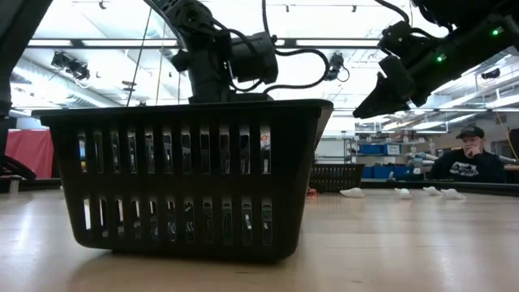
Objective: Sort Halloween decoration
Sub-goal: Put the white ghost toy into the top left black basket
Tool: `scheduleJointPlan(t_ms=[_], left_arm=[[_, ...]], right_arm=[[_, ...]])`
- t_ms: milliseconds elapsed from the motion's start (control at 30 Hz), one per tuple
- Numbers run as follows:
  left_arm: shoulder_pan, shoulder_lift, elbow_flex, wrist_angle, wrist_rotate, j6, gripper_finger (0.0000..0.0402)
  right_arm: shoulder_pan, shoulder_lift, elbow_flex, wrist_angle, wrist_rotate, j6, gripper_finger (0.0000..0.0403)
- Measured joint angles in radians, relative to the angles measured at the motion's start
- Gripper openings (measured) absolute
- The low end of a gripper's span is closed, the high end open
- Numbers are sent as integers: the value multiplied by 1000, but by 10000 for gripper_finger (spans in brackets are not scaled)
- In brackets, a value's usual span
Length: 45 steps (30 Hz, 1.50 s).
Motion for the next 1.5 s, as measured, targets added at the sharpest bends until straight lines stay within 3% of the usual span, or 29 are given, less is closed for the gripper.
scheduleJointPlan(t_ms=[267, 600, 1033, 1500], left_arm=[[0, 2, 3, 16, 38, 35, 187], [-1, 52, 7, 33, 57, 4, 157], [-2, 57, 5, 51, 53, -38, 36], [-2, 64, 49, 1, 46, -48, 48]], right_arm=[[0, 0, 0, 1, 1, 7, 169], [0, 0, 0, 6, 3, 18, 169], [0, 0, 0, 12, 0, 19, 169], [0, 0, 0, 11, -2, 23, 169]])
